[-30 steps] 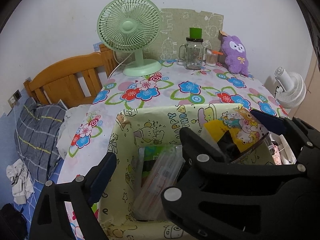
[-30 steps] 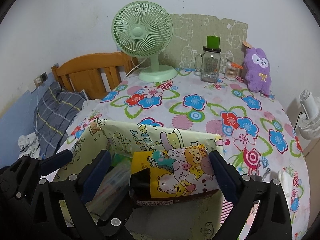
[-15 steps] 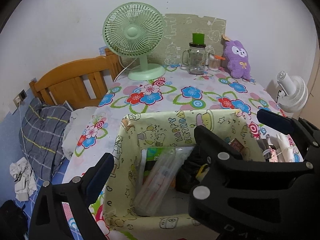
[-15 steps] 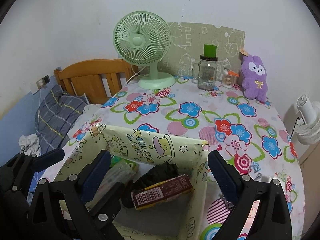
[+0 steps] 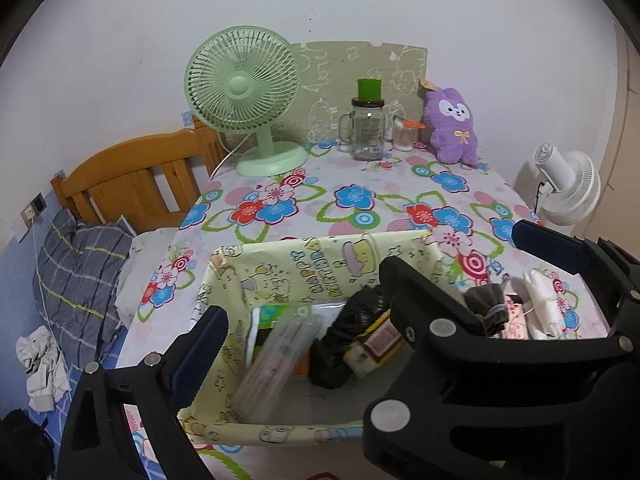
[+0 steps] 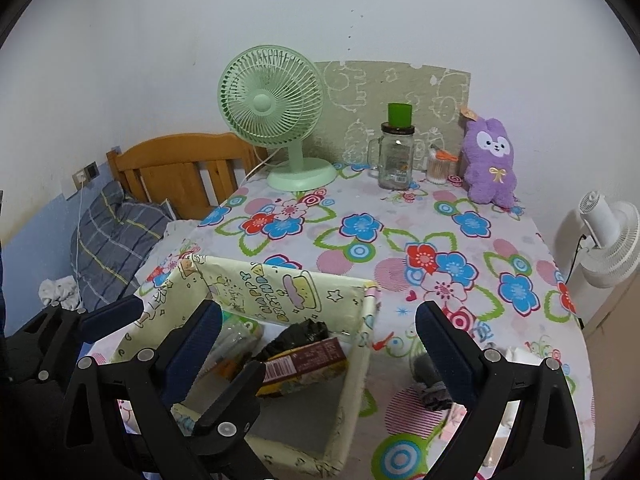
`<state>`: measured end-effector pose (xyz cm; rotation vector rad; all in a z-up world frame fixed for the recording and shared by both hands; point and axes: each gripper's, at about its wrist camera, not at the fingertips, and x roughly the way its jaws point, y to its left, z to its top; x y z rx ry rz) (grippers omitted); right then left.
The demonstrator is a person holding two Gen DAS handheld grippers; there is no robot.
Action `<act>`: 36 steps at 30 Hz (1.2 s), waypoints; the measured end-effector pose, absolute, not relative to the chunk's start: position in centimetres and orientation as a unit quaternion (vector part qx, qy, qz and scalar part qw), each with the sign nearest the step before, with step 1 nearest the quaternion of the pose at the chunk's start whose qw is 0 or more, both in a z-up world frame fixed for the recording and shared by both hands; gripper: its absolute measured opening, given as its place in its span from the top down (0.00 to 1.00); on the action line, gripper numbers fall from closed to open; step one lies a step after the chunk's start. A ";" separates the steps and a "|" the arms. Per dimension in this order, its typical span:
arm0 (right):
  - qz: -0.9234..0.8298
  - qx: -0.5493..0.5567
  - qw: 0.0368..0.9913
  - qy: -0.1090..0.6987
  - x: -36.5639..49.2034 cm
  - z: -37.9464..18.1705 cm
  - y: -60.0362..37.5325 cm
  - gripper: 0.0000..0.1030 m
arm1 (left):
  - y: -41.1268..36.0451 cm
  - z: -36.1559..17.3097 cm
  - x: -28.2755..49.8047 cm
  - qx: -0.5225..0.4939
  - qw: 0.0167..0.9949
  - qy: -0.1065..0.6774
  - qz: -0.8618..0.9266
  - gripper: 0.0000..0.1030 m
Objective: Organize soft objects
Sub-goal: 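Withdraw both open tools from the basket toward the grey pouch and white cloth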
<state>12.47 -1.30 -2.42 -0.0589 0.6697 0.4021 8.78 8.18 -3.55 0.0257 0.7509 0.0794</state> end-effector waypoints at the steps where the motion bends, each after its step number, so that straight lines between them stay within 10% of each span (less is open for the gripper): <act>1: 0.195 -0.029 0.925 0.326 12.4 -2.3 -1.5 0.04 | 8.0 -3.5 8.7 0.013 0.930 0.366 0.038 0.05; 36: 0.122 -0.026 0.952 0.281 9.7 -0.3 -11.7 0.04 | -1.3 -2.1 7.1 0.007 0.948 0.317 -0.012 0.05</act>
